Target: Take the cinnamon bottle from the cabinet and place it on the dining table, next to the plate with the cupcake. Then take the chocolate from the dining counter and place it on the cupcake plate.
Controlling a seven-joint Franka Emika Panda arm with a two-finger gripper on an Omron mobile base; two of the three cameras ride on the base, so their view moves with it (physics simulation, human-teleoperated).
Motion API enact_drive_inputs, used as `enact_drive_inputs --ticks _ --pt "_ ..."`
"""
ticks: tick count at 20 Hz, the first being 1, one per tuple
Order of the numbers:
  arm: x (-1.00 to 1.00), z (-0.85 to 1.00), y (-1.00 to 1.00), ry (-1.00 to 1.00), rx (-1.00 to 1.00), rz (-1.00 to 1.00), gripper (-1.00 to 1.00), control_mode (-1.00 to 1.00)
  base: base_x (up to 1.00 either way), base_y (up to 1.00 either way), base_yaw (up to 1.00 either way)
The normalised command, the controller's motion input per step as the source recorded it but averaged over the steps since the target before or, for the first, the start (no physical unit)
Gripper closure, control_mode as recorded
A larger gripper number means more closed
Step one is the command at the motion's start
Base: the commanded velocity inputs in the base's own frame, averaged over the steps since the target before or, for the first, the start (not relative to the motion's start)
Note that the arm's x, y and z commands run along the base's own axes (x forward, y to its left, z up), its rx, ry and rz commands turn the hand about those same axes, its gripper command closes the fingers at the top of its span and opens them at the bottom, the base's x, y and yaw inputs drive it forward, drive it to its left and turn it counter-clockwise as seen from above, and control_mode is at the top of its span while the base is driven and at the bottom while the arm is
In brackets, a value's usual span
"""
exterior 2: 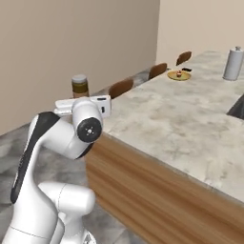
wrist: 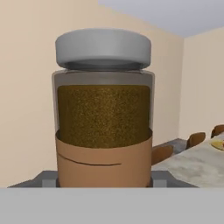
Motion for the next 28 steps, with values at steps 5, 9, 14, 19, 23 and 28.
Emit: enact_drive_inputs --ticks 5,9,14,19,23,28 --pt "0.0 0.0 0.0 0.0 0.0 0.0 1.0 1.0 0.62 0.69 -0.14" --pt "0.0 0.0 0.0 0.0 0.0 0.0 1.0 1.0 0.64 0.63 -0.19" --pt "0.0 0.0 0.0 0.0 0.0 0.0 1.0 1.0 0.46 0.79 -0.11" --pt "0.0 0.0 0.0 0.0 0.0 0.0 1.0 1.0 0.46 0.73 -0.18" --pt "0.0 0.0 0.0 0.0 0.0 0.0 1.0 1.0 0.49 0.63 -0.27" --pt "0.0 0.0 0.0 0.0 0.0 0.0 1.0 1.0 0.53 0.6 -0.28"
